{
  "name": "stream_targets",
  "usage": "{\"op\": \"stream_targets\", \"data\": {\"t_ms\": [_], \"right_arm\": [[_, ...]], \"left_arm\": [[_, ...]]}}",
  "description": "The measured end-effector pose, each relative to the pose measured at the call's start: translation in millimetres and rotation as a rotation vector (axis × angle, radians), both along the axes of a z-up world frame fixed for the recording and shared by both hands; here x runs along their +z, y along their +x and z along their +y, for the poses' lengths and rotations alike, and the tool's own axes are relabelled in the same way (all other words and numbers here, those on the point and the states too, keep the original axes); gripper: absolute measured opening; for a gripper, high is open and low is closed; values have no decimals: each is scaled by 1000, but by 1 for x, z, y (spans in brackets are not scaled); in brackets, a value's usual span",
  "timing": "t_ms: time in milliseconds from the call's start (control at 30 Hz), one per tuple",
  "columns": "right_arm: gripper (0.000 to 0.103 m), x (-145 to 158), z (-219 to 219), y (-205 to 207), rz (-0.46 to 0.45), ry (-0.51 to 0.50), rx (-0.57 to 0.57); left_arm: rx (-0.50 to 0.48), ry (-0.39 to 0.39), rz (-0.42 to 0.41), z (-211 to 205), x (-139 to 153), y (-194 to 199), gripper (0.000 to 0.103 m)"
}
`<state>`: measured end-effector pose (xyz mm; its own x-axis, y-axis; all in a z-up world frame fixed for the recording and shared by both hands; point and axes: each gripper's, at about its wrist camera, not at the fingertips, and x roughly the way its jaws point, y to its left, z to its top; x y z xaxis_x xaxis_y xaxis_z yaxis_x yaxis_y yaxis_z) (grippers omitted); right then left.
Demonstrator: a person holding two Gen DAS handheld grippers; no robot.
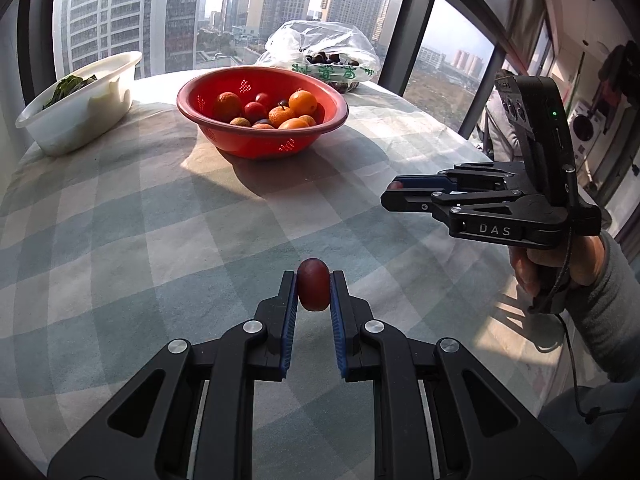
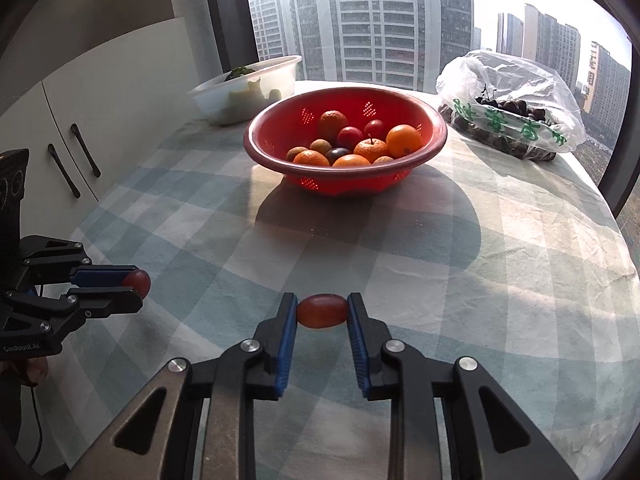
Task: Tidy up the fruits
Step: 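Carry both grapes over the red colander and lower them inside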
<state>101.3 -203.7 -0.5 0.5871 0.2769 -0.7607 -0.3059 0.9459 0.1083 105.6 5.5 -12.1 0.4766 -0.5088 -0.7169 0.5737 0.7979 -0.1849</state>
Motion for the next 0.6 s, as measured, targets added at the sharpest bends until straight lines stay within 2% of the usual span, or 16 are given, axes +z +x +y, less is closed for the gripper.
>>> {"op": "stream_targets", "data": {"t_ms": [167, 333, 467, 600], "right_arm": [[27, 27, -17, 23, -42, 25, -43], [27, 50, -12, 57, -95, 16, -28], [27, 49, -3, 90, -91, 6, -24], [27, 39, 7, 115, -78, -20, -26]], "left_arm": [[11, 7, -42, 1, 21, 30, 15], [26, 24, -90, -6, 46, 79, 15], [28, 62, -120, -22, 59, 120, 15], [29, 124, -125, -41, 54, 157, 15]]}}
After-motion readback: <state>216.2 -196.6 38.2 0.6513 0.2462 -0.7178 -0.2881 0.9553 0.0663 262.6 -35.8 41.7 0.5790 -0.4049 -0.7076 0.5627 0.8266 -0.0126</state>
